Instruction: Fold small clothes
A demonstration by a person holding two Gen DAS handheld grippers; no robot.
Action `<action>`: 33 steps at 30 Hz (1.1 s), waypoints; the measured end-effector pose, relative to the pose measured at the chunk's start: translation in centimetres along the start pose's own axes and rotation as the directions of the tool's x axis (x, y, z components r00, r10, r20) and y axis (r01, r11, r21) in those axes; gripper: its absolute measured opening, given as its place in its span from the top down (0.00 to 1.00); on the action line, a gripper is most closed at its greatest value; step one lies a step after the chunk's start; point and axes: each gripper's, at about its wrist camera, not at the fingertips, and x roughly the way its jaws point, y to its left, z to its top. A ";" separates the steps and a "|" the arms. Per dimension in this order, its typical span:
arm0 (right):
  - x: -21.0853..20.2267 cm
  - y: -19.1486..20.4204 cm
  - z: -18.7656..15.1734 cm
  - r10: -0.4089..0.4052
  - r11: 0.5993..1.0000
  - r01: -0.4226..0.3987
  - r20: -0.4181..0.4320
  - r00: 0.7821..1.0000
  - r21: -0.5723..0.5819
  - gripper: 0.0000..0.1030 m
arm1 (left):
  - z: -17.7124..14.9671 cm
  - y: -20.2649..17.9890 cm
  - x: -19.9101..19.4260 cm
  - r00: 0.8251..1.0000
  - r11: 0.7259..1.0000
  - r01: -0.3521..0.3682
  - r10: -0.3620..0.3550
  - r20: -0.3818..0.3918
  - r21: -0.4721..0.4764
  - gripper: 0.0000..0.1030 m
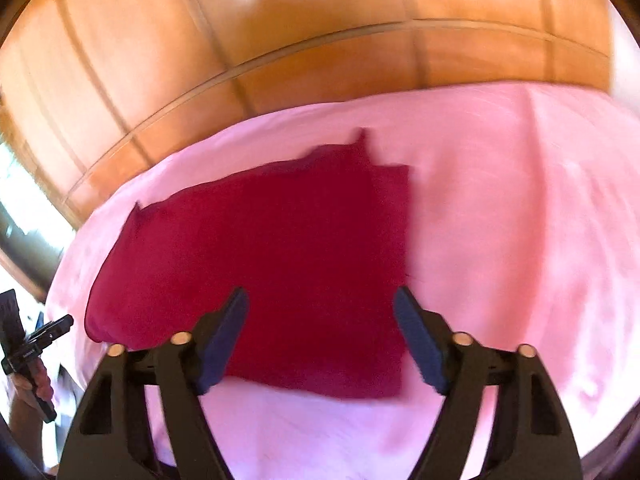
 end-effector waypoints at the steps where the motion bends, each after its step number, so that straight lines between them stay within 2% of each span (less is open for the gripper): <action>1: -0.3 -0.7 -0.3 -0.008 1.000 0.008 -0.005 1.000 0.011 0.41 | 0.3 -0.7 0.5 1.000 1.000 0.016 -0.016 0.004 0.002 0.76; 6: -0.5 -2.6 -2.8 -0.012 0.999 0.014 -0.053 0.999 0.033 0.48 | 1.6 -4.0 3.3 0.998 0.997 0.066 -0.066 -0.004 0.048 0.76; 11: 1.0 -2.2 -2.9 0.021 0.999 -0.019 -0.050 0.999 0.034 0.51 | 2.0 -6.2 6.8 0.997 0.997 0.059 -0.057 -0.043 0.051 0.76; 12: 1.4 -1.9 -2.8 0.026 0.999 -0.025 -0.055 0.998 0.023 0.56 | 2.2 -6.4 7.6 0.997 0.998 0.056 -0.054 -0.053 0.040 0.76; 13: 1.6 -1.5 -2.6 0.031 1.000 -0.031 -0.065 0.997 -0.001 0.77 | 2.2 -6.5 8.1 0.998 0.998 0.046 -0.044 -0.055 0.037 0.76; 14: 1.7 -1.0 -2.5 0.009 0.999 -0.011 -0.072 0.997 -0.037 0.90 | 2.2 -6.5 8.6 0.998 0.999 0.031 -0.029 -0.061 0.035 0.76; 17: 0.7 -0.8 -2.5 -0.015 0.997 0.012 -0.044 0.999 -0.070 0.92 | 2.0 -6.1 9.6 0.996 1.000 -0.022 0.024 -0.081 0.019 0.76; 21: 2.7 -3.1 -3.8 -0.039 0.999 0.040 -0.106 0.994 0.011 0.93 | 1.6 -5.2 10.6 0.994 0.999 -0.030 0.028 -0.104 -0.020 0.76; 24: 2.4 -2.9 -3.6 -0.033 0.999 0.035 -0.093 0.995 0.023 0.92 | 1.8 -5.6 10.3 0.995 0.999 -0.037 0.036 -0.095 -0.008 0.76; 25: 2.3 -2.8 -3.3 -0.031 0.999 0.033 -0.096 0.995 0.020 0.91 | 1.8 -5.5 10.2 0.995 0.999 -0.033 0.033 -0.092 -0.005 0.69; 26: 2.0 -2.6 -3.0 -0.036 0.999 0.037 -0.099 0.994 0.011 0.85 | 1.9 -5.5 10.1 0.996 1.000 -0.015 0.014 -0.086 -0.012 0.61; 29: 0.7 -2.1 -1.4 -0.040 0.999 0.040 -0.055 0.998 0.005 0.66 | 1.9 -5.6 9.8 0.997 1.000 -0.013 0.011 -0.074 -0.019 0.57; 33: 0.9 -0.9 1.6 -0.014 1.000 0.014 0.001 1.000 0.000 0.64 | 2.3 -6.0 9.7 0.999 1.000 -0.022 0.021 -0.048 -0.014 0.57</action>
